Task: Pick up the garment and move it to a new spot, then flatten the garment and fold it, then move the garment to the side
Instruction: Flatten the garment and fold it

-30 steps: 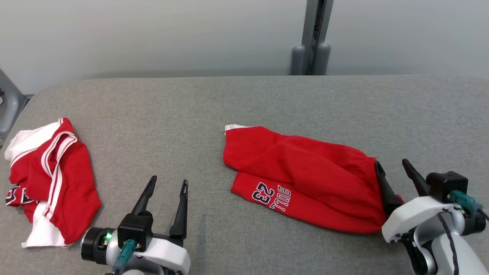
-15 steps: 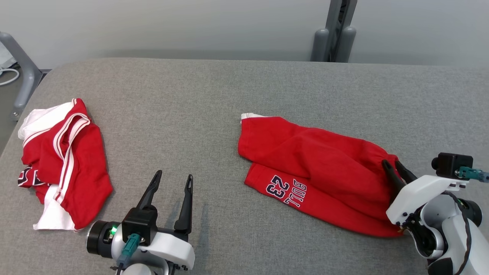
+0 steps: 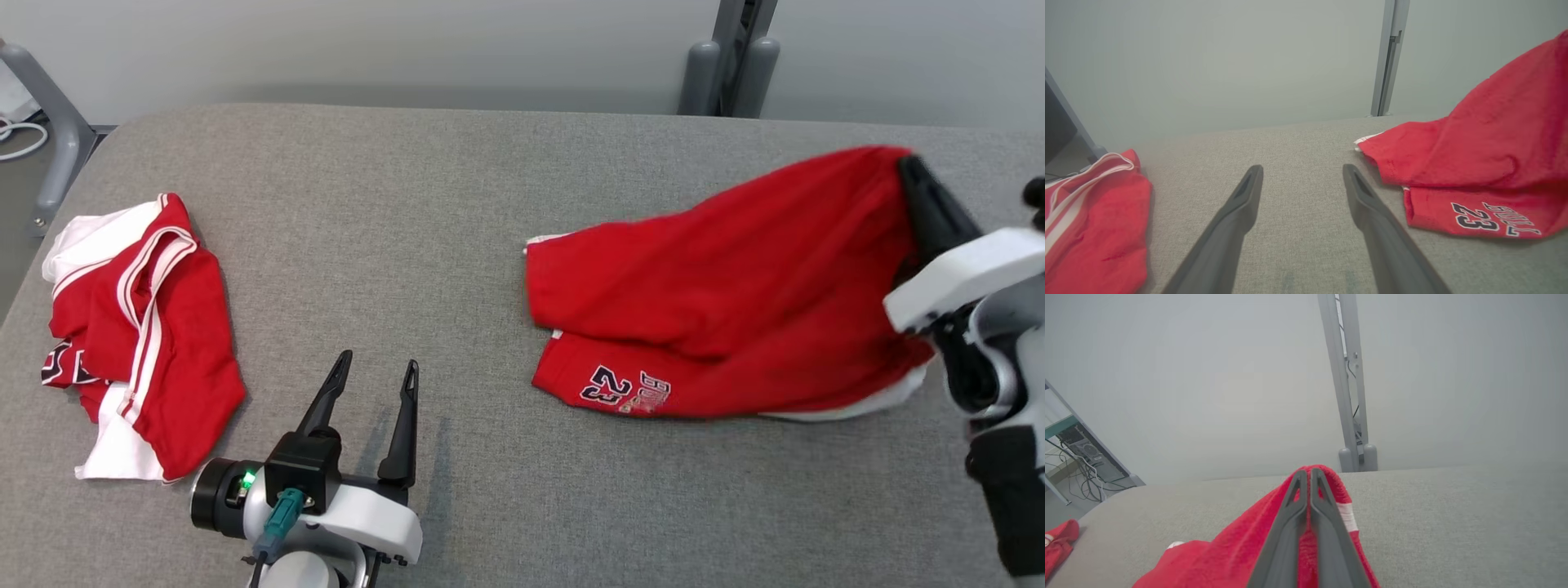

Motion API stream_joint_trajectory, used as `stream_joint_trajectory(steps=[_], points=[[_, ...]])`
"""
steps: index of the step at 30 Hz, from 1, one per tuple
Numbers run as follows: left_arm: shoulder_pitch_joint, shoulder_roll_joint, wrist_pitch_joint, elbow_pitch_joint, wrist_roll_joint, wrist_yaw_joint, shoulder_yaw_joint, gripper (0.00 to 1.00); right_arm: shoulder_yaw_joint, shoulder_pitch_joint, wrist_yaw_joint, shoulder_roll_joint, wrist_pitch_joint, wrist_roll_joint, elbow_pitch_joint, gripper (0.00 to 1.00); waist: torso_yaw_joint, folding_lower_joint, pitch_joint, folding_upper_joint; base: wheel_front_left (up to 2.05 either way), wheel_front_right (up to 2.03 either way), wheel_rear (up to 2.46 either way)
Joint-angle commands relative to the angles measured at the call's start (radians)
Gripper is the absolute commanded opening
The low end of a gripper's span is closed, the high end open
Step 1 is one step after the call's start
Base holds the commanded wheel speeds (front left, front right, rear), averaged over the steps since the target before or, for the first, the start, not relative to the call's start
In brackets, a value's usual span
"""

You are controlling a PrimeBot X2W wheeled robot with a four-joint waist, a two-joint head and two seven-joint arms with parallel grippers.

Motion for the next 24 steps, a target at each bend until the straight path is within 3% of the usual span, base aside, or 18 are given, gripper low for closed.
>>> stream_joint_trajectory(steps=[1,7,20,21,22,24], points=[[-0.013,0.0,-0.004,-0.001,0.008,-0.006,0.005,1.0,-0.021,-0.03,0.0,-0.013,-0.018,0.005,-0.003,0.0,0.004,0.0,0.006,0.0,0.0,0.0,0.0],[-0.026,-0.015,-0.004,0.004,0.014,-0.021,0.003,1.0,-0.111,-0.143,0.0,-0.035,-0.047,-0.011,0.083,0.0,0.028,0.0,0.037,0.0,0.0,0.0,0.0],[-0.05,-0.028,-0.004,0.002,0.025,-0.038,-0.007,1.0,-0.312,-0.328,0.0,-0.085,-0.175,-0.176,0.551,0.0,0.081,0.0,0.104,0.0,0.0,0.0,0.0],[-0.049,-0.029,-0.004,0.002,0.025,-0.038,-0.007,1.0,-0.316,-0.338,0.0,-0.086,-0.181,-0.198,0.58,0.47,0.081,0.0,0.105,0.0,0.0,0.0,0.0],[-0.048,-0.029,-0.004,0.002,0.024,-0.037,-0.007,1.0,-0.321,-0.349,0.0,-0.081,-0.182,-0.206,0.606,1.0,0.081,0.0,0.105,0.0,0.0,0.0,0.0],[-0.043,-0.03,-0.004,0.004,0.023,-0.033,-0.003,1.0,-0.326,-0.362,0.0,-0.065,-0.182,-0.222,0.65,1.0,0.073,0.0,0.101,0.0,0.0,0.0,0.0]])
